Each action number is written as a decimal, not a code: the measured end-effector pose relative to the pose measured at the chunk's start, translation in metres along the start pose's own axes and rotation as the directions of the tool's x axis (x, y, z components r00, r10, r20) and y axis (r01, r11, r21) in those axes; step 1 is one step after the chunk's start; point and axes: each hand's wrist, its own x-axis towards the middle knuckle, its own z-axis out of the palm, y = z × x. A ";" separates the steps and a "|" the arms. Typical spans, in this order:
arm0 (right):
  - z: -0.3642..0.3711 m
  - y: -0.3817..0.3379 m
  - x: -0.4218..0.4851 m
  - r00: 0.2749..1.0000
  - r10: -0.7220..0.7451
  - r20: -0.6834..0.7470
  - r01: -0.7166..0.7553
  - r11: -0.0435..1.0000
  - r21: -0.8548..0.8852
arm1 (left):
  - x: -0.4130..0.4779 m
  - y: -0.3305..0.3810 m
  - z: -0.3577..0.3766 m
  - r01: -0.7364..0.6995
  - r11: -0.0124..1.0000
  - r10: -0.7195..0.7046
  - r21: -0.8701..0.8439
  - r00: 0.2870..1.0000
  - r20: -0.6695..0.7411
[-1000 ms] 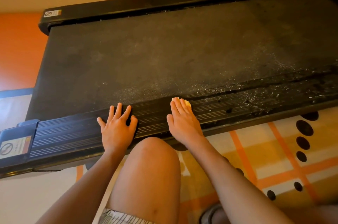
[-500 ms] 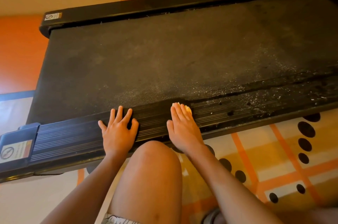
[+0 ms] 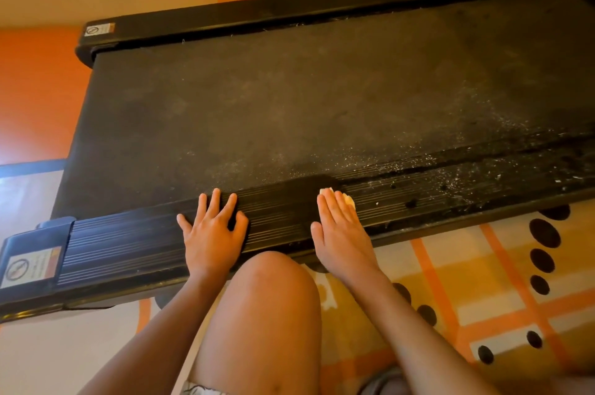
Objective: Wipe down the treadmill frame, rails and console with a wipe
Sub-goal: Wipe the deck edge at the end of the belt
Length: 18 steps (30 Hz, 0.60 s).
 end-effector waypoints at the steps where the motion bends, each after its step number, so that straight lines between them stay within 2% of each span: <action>1: 0.004 0.001 -0.019 1.000 -0.005 -0.005 0.005 1.000 0.011 | 0.000 0.000 0.000 -0.002 1.000 0.002 -0.004 1.000 0.003; 4: 0.004 0.004 -0.027 0.999 -0.012 0.034 0.012 1.000 0.008 | 0.000 0.000 -0.001 -0.003 1.000 0.003 -0.003 1.000 -0.001; 11: -0.018 0.000 0.064 0.998 0.030 0.048 -0.028 0.999 -0.046 | 0.002 0.000 0.002 0.004 1.000 -0.004 0.020 1.000 -0.006; 15: -0.009 0.011 0.004 1.000 -0.006 -0.028 0.006 1.000 -0.021 | 0.001 0.000 0.002 0.002 1.000 -0.001 0.023 1.000 -0.003; 18: -0.006 0.011 -0.027 1.000 0.023 0.017 -0.023 1.000 0.005 | 0.001 0.000 0.002 -0.004 1.000 0.004 0.016 1.000 -0.012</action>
